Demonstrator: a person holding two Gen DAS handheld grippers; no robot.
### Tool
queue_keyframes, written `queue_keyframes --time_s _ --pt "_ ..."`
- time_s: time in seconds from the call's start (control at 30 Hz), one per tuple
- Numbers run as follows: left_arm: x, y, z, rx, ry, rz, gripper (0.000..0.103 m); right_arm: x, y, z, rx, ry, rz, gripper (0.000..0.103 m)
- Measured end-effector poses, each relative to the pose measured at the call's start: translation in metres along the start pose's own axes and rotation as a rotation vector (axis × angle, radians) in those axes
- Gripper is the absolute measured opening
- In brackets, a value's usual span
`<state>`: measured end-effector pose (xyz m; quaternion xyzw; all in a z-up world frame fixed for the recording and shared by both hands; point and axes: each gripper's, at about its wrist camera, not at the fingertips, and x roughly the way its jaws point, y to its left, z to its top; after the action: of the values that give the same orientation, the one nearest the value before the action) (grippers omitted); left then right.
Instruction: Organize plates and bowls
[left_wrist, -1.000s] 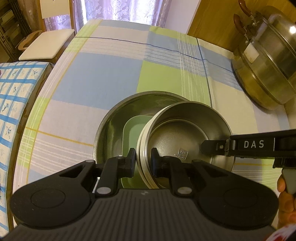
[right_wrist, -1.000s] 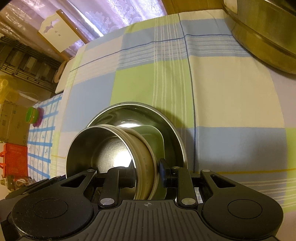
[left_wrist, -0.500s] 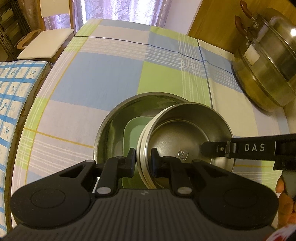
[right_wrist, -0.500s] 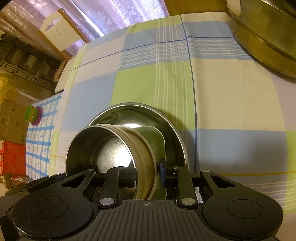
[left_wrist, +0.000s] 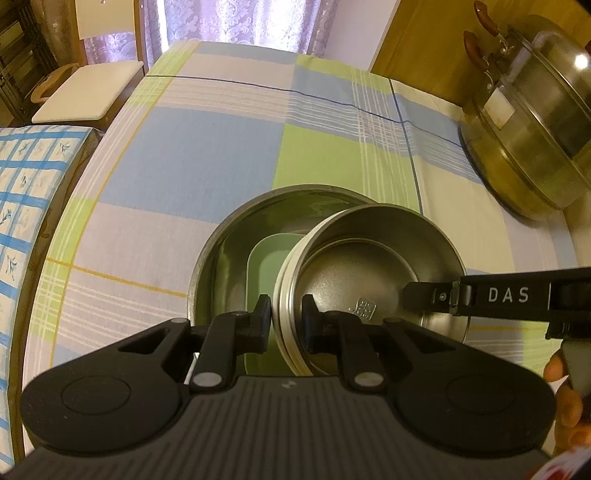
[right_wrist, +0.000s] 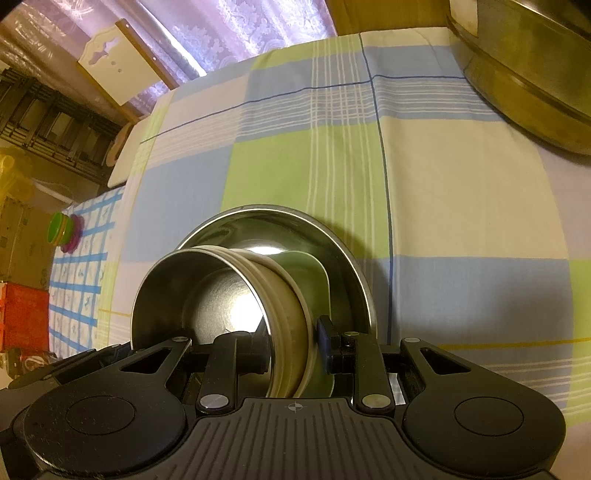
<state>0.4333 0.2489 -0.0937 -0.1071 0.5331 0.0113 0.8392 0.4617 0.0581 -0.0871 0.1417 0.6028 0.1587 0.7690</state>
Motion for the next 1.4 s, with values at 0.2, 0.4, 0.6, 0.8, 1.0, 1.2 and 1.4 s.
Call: queue_keyframes --time_s 0.2,0.4,0.6,0.8,1.0,1.2,1.4 --pt "0.000 0.000 0.000 0.004 0.005 0.002 0.016 -0.003 -0.001 -0.002 0.002 -0.011 0.012 0.029" --pt "-0.005 0.001 0.001 0.015 -0.009 0.000 0.018 -0.014 0.003 -0.005 -0.017 -0.060 0.039 0.048" --pt "-0.016 0.003 0.003 0.031 -0.041 -0.002 0.018 -0.025 0.005 -0.011 -0.020 -0.103 0.047 0.056" --pt "-0.029 0.003 0.000 0.056 -0.069 -0.002 0.019 -0.032 0.005 -0.017 -0.002 -0.126 0.038 0.057" --pt "-0.047 0.004 -0.003 0.075 -0.114 -0.001 0.019 -0.043 0.006 -0.024 0.008 -0.148 0.027 0.058" --pt "-0.067 0.007 -0.009 0.077 -0.157 -0.004 0.019 -0.054 0.007 -0.031 0.007 -0.163 0.028 0.058" --pt "-0.088 0.001 -0.021 0.092 -0.204 -0.001 0.019 -0.066 0.008 -0.042 -0.015 -0.183 0.048 0.058"
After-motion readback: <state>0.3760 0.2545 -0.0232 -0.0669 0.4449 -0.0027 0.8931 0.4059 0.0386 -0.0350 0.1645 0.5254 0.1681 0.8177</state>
